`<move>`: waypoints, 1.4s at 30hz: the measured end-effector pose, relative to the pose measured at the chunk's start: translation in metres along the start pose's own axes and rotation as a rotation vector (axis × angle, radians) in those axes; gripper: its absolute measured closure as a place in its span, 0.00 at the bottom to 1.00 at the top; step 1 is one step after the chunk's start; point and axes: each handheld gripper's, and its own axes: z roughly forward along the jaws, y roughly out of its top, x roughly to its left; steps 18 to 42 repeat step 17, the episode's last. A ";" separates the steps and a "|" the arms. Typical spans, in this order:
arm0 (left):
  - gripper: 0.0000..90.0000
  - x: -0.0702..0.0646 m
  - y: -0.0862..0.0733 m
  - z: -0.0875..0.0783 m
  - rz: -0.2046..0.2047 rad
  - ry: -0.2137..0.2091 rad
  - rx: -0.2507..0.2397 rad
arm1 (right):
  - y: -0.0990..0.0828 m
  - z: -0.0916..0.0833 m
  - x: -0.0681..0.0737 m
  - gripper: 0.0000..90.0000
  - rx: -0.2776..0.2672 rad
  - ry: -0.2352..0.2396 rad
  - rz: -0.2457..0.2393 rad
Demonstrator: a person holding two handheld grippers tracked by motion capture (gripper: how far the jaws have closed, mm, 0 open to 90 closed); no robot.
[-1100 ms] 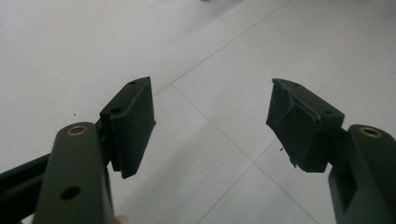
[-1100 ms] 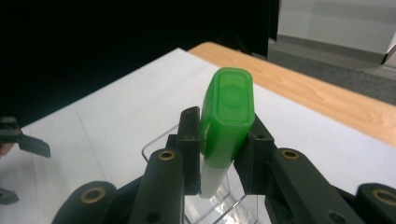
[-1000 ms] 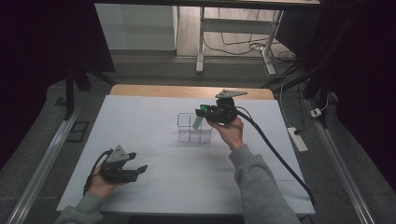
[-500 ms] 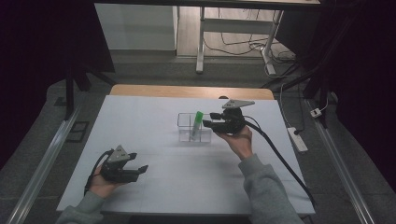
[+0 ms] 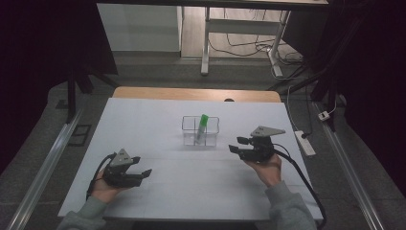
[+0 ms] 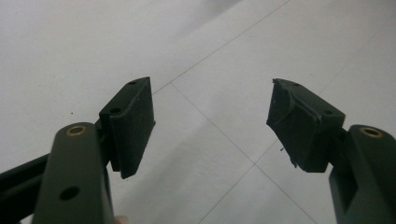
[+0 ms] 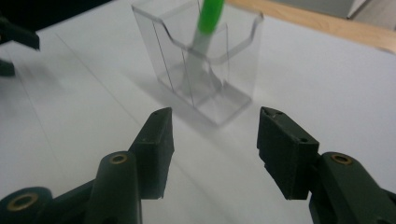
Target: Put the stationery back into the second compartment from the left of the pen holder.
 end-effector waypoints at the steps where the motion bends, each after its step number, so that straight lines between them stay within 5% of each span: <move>1: 0.35 0.000 0.000 0.000 0.000 0.000 0.001 | -0.007 -0.004 -0.001 0.50 0.006 -0.006 0.003; 15: 0.34 0.001 0.000 0.000 -0.004 -0.004 -0.003 | -0.041 -0.026 -0.003 0.44 0.056 -0.014 -0.035; 42: 0.34 0.001 0.001 0.000 -0.003 -0.005 -0.002 | -0.042 -0.027 -0.002 0.44 0.067 -0.020 -0.045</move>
